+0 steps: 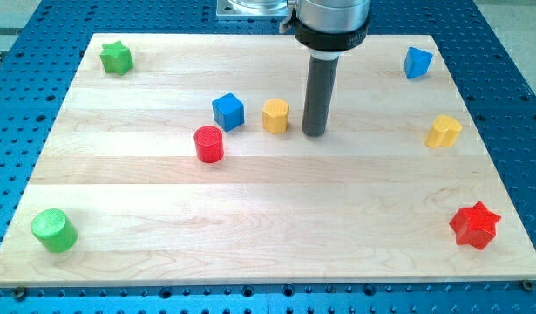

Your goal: Push the hexagon slightly to the left

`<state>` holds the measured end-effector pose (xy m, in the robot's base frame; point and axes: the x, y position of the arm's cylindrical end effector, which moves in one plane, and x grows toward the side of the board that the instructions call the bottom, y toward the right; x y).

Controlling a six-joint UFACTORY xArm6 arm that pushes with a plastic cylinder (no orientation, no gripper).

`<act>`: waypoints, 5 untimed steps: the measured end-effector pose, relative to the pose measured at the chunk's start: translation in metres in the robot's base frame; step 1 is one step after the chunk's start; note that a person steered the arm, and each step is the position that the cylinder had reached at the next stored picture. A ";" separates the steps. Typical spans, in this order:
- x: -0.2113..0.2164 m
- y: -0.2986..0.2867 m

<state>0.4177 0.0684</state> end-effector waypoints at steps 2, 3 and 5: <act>-0.015 -0.020; -0.022 -0.022; 0.024 0.007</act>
<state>0.4415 0.0751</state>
